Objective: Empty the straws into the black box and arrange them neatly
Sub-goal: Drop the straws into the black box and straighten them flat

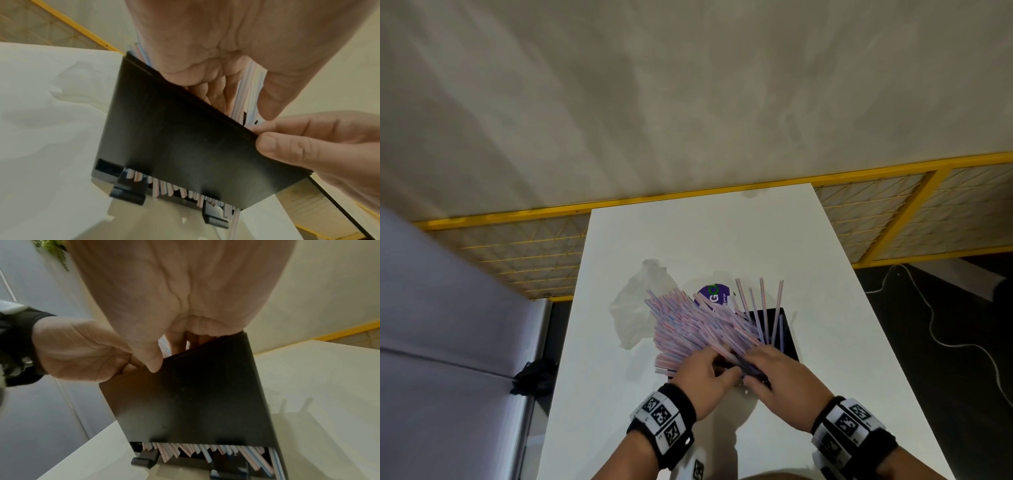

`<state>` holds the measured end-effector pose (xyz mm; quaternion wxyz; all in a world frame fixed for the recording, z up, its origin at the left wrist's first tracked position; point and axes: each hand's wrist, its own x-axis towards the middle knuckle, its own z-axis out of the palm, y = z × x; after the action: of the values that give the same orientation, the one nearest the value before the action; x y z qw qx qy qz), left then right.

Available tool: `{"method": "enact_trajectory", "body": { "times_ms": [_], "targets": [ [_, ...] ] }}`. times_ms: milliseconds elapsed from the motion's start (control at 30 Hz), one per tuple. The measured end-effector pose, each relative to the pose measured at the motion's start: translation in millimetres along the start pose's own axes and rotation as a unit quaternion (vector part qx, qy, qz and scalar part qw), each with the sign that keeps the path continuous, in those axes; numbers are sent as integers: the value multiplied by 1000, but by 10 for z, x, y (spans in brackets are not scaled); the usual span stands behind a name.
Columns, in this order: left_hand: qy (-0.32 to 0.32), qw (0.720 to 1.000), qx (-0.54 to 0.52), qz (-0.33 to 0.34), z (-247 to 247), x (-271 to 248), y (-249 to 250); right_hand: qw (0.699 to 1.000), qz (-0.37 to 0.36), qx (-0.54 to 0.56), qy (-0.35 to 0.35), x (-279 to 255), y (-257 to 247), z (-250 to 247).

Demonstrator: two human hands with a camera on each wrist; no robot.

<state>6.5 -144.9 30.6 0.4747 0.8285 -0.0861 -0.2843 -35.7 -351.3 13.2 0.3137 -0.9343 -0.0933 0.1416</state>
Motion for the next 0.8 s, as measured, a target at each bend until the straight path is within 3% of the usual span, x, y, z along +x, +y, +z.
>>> {"method": "enact_trajectory", "body": {
  "times_ms": [100, 167, 267, 400, 500, 800],
  "targets": [
    [28, 1000, -1, 8, -22, -113, -24, 1000, 0, -23, -9, 9, 27, 20],
    [65, 996, 53, 17, -91, -200, -58, 999, 0, -39, -9, 8, 31, 34],
    [121, 966, 230, 19, -240, -345, -112, 997, 0, -77, -11, 3, -10, 39],
    [162, 922, 350, -41, -378, -522, -127, 996, -17, -77, -29, 24, -107, 4],
    [187, 905, 375, -76, -373, -565, -105, 996, -25, -64, -53, 55, -187, -9],
    [176, 907, 376, -69, -254, -430, -71, 993, -41, -70, -83, 116, -390, 51]
  ]
}}
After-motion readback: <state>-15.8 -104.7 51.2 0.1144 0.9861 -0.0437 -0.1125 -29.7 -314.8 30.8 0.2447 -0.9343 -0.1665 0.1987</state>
